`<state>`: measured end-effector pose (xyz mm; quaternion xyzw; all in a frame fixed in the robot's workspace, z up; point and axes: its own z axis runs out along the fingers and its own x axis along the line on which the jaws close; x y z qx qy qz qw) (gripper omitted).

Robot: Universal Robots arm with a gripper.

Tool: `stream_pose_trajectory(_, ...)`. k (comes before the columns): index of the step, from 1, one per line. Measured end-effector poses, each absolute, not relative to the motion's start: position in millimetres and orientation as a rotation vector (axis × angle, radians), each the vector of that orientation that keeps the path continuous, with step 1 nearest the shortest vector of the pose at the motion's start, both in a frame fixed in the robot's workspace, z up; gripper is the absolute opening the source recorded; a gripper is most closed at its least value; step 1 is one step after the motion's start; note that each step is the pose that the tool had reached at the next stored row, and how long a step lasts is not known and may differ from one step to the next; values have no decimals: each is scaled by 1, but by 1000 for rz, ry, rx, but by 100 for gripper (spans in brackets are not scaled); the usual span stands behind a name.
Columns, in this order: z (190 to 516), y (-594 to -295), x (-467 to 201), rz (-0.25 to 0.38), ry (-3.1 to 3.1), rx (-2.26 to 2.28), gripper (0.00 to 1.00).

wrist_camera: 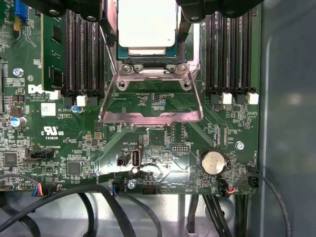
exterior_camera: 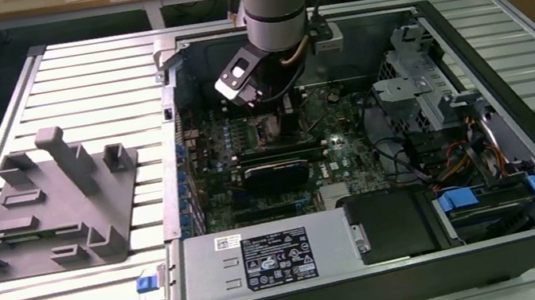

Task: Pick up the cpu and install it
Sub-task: 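Place the cpu into insertion slot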

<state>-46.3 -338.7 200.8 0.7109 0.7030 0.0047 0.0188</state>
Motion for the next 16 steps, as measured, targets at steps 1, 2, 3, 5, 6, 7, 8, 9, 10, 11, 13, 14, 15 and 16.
stream_pose_trajectory(1,200,-339,-46,15,2183,2207,55)
stream_pose_trajectory(2,200,-339,-46,15,2183,2207,55)
stream_pose_trajectory(3,199,-339,-46,14,2182,2207,55)
stream_pose_trajectory(5,198,-339,-46,15,2183,2207,55)
stream_pose_trajectory(6,198,-339,-46,15,2182,2207,55)
stream_pose_trajectory(7,197,-339,-47,15,2182,2207,55)
stream_pose_trajectory(8,196,-339,-47,15,2182,2207,55)
stream_pose_trajectory(9,196,-339,-47,15,2183,2207,55)
stream_pose_trajectory(10,196,-338,-47,15,2183,2206,55)
stream_pose_trajectory(11,195,-338,-48,15,2184,2206,55)
stream_pose_trajectory(13,195,-338,-48,15,2186,2204,55)
stream_pose_trajectory(14,194,-338,-48,16,2188,2203,55)
stream_pose_trajectory(15,194,-338,-48,16,2190,2201,55)
stream_pose_trajectory(16,194,-338,-48,17,2193,2199,55)
